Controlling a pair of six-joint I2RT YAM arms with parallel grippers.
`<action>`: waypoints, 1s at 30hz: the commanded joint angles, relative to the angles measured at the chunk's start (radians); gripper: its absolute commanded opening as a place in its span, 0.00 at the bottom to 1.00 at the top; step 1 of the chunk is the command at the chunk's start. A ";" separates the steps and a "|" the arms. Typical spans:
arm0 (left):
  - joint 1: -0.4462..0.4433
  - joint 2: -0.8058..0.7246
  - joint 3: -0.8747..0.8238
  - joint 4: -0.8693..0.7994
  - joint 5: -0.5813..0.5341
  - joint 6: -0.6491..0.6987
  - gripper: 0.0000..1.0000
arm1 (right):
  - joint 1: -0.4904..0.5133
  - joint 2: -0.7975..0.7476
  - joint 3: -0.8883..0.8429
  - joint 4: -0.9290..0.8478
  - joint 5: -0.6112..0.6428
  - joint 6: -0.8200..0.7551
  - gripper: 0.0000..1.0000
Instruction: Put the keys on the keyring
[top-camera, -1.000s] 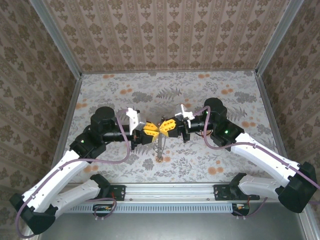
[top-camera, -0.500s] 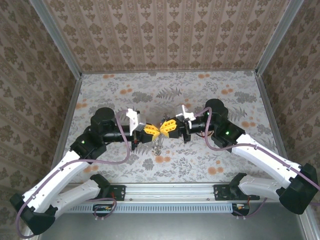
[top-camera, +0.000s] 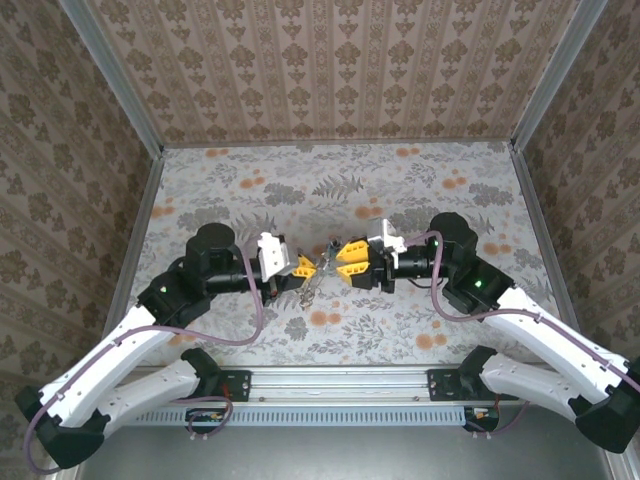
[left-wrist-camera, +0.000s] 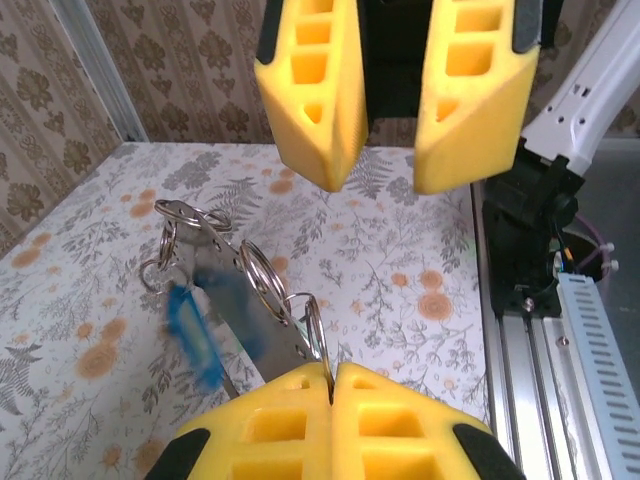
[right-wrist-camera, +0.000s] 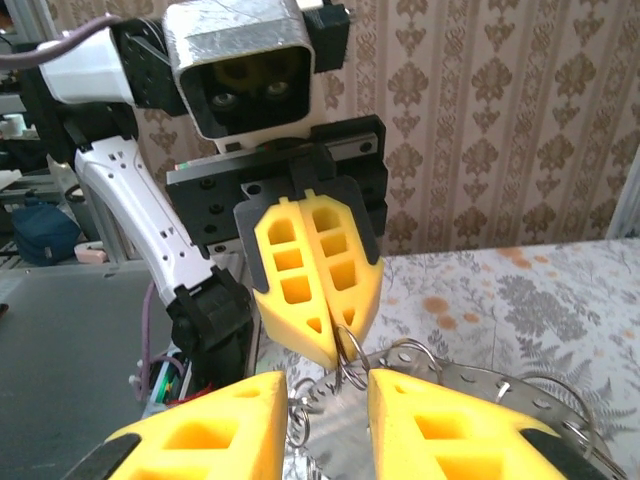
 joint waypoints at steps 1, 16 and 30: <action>-0.006 -0.014 0.026 0.009 0.020 0.053 0.00 | 0.005 -0.013 0.009 -0.096 0.034 -0.041 0.28; 0.035 0.075 0.135 -0.077 0.308 0.019 0.00 | 0.020 0.015 0.011 -0.068 0.032 -0.089 0.26; 0.050 0.117 0.159 -0.055 0.388 -0.012 0.00 | 0.020 -0.003 -0.004 -0.030 -0.016 -0.073 0.24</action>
